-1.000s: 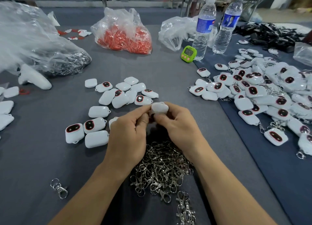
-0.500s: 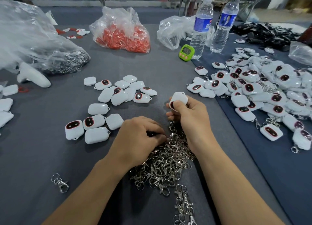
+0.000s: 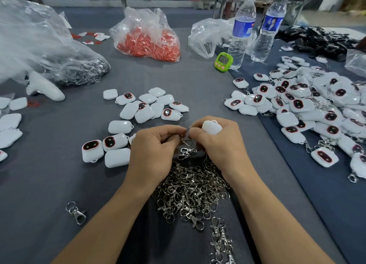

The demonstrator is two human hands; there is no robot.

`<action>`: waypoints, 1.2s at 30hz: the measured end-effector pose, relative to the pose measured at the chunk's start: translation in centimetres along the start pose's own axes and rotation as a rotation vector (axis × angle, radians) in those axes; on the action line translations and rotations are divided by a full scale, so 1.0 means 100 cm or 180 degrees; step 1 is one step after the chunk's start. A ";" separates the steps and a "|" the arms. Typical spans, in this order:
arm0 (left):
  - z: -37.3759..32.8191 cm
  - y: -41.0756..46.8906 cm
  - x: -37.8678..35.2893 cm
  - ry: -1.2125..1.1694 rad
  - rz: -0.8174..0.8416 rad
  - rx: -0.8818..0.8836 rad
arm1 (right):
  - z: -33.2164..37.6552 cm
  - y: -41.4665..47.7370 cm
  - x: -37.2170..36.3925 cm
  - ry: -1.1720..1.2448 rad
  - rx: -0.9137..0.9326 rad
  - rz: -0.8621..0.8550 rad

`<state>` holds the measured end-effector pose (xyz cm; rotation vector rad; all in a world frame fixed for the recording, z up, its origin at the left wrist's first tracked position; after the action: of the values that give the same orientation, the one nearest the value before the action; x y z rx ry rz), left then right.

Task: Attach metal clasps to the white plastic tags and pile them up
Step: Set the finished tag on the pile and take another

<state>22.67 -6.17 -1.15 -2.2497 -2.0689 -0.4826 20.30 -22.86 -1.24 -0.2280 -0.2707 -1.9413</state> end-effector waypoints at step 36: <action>-0.009 -0.002 0.001 0.0036 -0.0060 -0.0151 | 0.001 -0.004 -0.002 0.0300 0.0105 0.0181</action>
<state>22.25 -6.30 -0.28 -2.2495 -2.0972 -0.5498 19.97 -22.54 -1.24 -0.1208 -0.2313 -1.8841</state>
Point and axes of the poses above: each hand's wrist, its own y-axis towards the middle knuckle, its own x-axis out of the back of the hand, z = x × y, the point moved 6 cm from there along y, towards the middle knuckle, and after that the axes turned 1 degree about -z, right-handed, at the moved point
